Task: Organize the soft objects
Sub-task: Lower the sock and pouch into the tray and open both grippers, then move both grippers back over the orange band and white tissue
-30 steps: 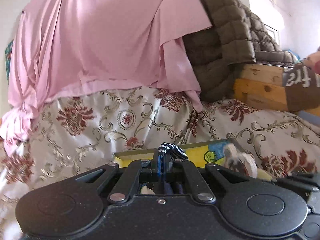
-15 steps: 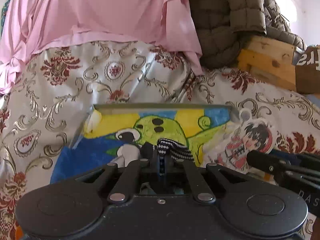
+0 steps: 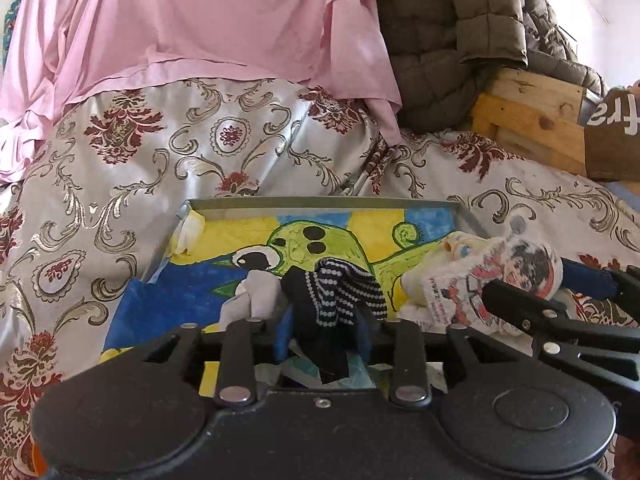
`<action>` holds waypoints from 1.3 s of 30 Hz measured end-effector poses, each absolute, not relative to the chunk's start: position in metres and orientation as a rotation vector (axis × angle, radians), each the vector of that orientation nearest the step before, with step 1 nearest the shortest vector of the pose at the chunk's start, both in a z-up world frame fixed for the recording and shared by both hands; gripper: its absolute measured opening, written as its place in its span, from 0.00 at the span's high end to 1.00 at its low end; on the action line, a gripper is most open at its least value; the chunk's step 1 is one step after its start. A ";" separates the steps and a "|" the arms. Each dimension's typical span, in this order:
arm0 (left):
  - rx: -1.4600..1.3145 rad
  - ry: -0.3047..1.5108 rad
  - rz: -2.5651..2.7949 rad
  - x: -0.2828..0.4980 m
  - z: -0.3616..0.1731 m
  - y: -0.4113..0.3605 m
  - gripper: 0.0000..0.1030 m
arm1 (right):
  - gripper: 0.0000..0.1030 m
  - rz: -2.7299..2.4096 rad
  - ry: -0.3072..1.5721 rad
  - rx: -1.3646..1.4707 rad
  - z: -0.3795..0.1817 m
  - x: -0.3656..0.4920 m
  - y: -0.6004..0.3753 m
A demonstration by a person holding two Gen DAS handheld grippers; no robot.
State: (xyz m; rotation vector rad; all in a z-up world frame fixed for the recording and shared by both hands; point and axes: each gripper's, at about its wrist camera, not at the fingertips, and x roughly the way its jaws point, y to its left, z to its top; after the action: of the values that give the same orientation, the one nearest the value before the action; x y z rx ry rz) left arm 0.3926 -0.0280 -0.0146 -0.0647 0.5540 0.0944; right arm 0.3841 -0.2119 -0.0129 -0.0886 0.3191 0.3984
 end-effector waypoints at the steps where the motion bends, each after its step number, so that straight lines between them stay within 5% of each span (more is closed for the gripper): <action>1: -0.070 0.550 0.097 0.392 -0.014 -0.027 0.61 | 0.28 0.391 0.313 -0.106 -0.014 0.383 -0.210; 19: -0.106 0.518 0.115 0.378 -0.010 -0.024 0.40 | 0.13 0.312 0.302 -0.177 -0.016 0.380 -0.212; 27: -0.149 0.453 0.181 0.347 0.009 -0.015 0.17 | 0.01 0.293 0.258 -0.120 0.001 0.361 -0.222; 33: -0.136 0.398 0.208 0.315 0.029 -0.011 0.03 | 0.00 0.311 0.197 -0.102 0.008 0.333 -0.230; 39: -0.191 0.360 0.214 0.263 0.037 -0.004 0.01 | 0.00 0.359 0.156 -0.102 0.012 0.299 -0.231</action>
State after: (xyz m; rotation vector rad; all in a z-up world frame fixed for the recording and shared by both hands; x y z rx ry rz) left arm 0.2626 -0.0041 0.0369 -0.1906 0.3605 0.2138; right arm 0.2988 -0.2306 0.0124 -0.1016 0.1557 0.3590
